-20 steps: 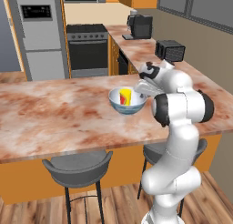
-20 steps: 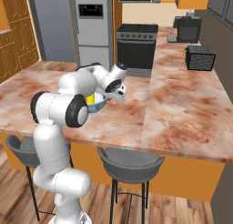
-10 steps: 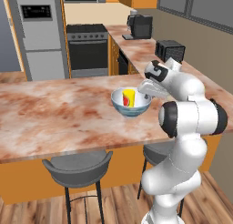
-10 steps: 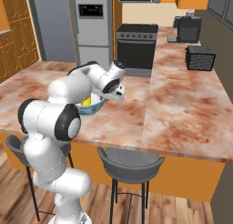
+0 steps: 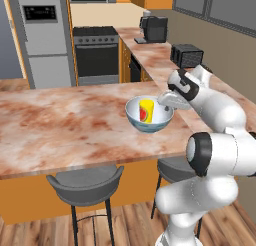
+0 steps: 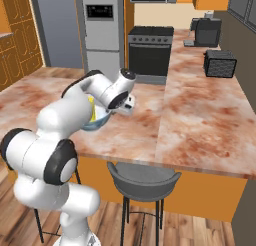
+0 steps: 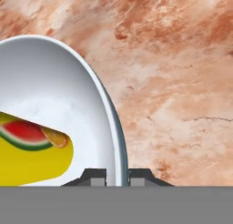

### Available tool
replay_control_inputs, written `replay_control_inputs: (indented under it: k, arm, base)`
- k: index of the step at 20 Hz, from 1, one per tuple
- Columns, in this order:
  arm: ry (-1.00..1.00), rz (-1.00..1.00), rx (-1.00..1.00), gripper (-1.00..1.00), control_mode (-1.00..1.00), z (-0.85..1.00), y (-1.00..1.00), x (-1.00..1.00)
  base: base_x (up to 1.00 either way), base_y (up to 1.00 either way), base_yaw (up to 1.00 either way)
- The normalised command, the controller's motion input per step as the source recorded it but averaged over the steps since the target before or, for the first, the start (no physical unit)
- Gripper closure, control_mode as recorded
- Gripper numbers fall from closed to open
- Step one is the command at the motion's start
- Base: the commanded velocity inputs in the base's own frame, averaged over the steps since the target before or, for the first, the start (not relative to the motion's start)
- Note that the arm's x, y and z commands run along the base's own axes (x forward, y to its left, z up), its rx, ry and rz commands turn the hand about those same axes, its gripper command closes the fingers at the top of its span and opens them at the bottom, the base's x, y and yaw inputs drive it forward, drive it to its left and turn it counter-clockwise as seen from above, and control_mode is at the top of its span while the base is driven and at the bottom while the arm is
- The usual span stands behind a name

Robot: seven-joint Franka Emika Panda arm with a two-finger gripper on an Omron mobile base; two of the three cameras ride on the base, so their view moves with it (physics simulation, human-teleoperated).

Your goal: Place the cup inside the bowl on the dining table and move the bowl to any counter.

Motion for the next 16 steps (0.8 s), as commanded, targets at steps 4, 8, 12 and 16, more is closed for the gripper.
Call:
replay_control_inputs:
  k: [4,8,12,16]
  arm:
    - [-0.11,0.02,0.00,1.00,-1.00,0.13,0.00,-0.60]
    - [-0.03,0.00,0.00,1.00,-1.00,0.11,0.00,-0.42]
    - [0.00,0.00,0.00,1.00,-1.00,0.04,0.00,-0.25]
    - [0.00,0.00,0.00,1.00,-1.00,0.00,0.00,0.00]
  base:
    - [0.00,0.00,0.00]
    - [0.00,0.00,0.00]
    - [0.00,0.00,0.00]
    - [0.00,0.00,0.00]
